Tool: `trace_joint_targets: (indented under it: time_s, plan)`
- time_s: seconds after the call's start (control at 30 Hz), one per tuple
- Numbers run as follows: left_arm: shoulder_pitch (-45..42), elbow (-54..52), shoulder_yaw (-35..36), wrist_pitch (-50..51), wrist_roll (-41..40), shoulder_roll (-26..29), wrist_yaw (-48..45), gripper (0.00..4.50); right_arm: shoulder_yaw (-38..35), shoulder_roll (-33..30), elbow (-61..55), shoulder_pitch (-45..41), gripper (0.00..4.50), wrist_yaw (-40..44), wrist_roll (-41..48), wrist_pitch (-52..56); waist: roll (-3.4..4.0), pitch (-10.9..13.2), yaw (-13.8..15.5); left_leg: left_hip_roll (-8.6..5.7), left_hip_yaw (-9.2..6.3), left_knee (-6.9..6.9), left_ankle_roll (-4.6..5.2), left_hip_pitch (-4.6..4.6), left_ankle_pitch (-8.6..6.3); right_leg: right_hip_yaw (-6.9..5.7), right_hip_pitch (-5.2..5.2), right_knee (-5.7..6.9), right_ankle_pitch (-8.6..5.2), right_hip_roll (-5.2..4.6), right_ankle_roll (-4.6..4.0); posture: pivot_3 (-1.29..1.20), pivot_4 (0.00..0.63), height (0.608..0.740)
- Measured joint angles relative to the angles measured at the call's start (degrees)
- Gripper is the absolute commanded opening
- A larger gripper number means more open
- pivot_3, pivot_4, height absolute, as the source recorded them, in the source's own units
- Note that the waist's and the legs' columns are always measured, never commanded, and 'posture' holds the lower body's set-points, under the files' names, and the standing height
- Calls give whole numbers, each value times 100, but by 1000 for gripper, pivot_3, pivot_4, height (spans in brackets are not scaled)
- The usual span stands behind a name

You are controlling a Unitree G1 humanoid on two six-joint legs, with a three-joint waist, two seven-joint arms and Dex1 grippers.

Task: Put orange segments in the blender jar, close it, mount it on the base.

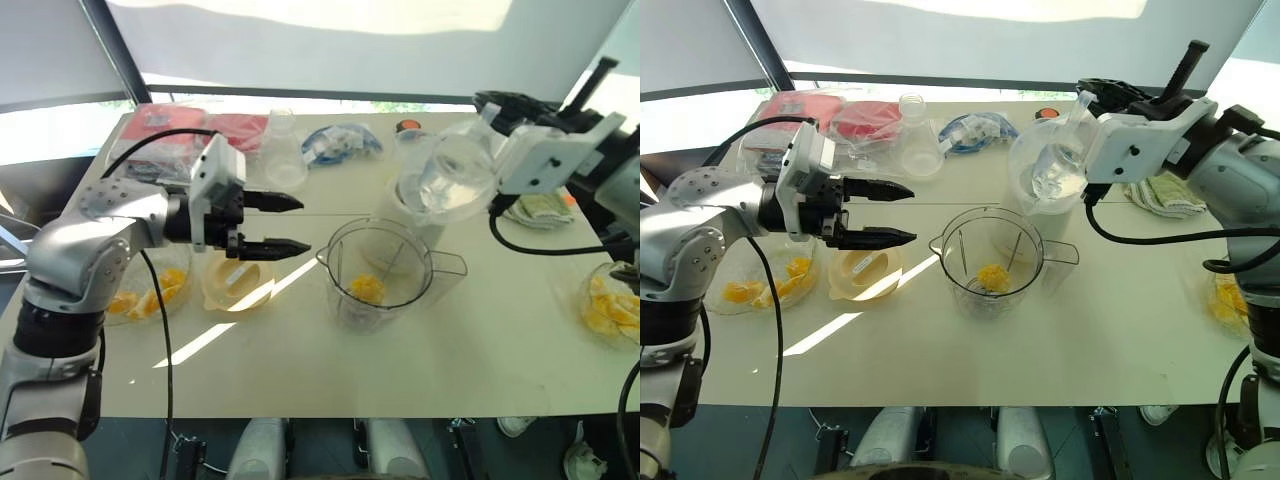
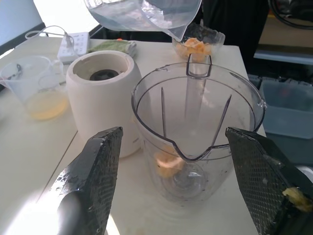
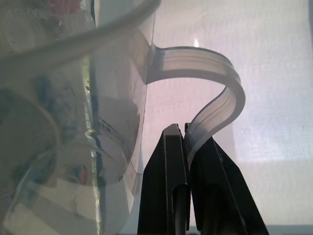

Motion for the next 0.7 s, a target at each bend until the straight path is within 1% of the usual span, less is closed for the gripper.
trace_joint_targets:
  time_s: [0.3,0.4,0.47,0.53,0.7]
  plan:
    - [-1,20,-20,-14,108,-104,-13,3481,53,20,-2,-144,22,-2,-200,-87,0,0,0,0,6,0,0,0,0,3,-2,1,0,0,0,0,150,740]
    - [-4,52,-26,-20,158,-108,-22,3481,45,125,-30,-174,22,-3,-152,37,-1,-1,1,0,7,0,0,1,0,3,-2,1,0,0,0,0,150,740]
    - [-9,69,-34,-21,173,-128,-23,3481,1,439,-146,-164,22,6,161,514,-1,-1,-4,1,7,1,0,1,0,5,-3,4,1,0,0,0,150,740]
    - [-11,69,-61,-28,179,-144,-29,3481,-170,760,-362,-76,22,89,684,1257,-1,-1,4,4,5,1,0,1,0,7,-4,7,1,1,0,0,150,740]
    - [-12,91,-108,-61,187,-156,-36,3481,-948,1336,-1050,341,22,82,2044,3256,-2,-1,31,4,0,1,0,-2,0,7,-4,9,1,-2,1,0,150,740]
